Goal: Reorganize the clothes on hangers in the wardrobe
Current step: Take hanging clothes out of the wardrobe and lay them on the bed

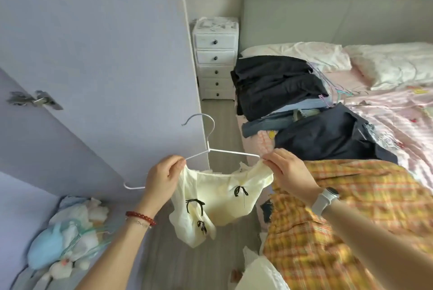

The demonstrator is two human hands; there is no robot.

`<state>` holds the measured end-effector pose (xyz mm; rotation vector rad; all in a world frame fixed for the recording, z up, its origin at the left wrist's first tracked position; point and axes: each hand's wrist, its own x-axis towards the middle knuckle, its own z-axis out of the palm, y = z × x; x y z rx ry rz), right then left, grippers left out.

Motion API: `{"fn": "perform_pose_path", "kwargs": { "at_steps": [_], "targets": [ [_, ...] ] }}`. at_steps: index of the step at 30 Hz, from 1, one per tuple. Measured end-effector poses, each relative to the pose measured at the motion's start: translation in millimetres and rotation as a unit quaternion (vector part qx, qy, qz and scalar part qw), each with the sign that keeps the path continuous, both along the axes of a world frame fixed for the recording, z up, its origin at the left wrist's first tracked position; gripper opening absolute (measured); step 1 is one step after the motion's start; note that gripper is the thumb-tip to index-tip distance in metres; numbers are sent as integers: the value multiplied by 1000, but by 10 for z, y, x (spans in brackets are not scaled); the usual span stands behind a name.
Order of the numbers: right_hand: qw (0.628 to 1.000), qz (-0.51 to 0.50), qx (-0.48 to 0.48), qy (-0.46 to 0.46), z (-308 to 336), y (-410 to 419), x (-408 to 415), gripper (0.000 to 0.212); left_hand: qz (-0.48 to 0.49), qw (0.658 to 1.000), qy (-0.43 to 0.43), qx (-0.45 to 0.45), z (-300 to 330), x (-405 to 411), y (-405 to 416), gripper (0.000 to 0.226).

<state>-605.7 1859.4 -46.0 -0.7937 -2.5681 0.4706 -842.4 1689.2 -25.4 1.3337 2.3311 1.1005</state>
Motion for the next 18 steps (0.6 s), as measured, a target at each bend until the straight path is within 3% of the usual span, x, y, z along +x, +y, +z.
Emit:
{"fn": "perform_pose_path", "kwargs": {
  "at_steps": [5,8,11,14,18],
  "targets": [
    [994,-102,32,37,7,19,803,18,-157,987,37,-25,5,401,775,14],
    [985,-167,-4,35,-68,-142,1091,16,-233,971,32,-36,-54,556,1116,14],
    [969,-224,-101,-38,-254,-383,1229,25,-316,941,49,-111,-222,753,1482,17],
    [927,-268,-239,-105,-422,-679,1217,38,-387,897,74,-202,-380,1019,1851,12],
    [857,-360,-368,-33,-485,-1019,1331,22,-513,814,75,-261,-540,1427,2153,9]
  ]
}}
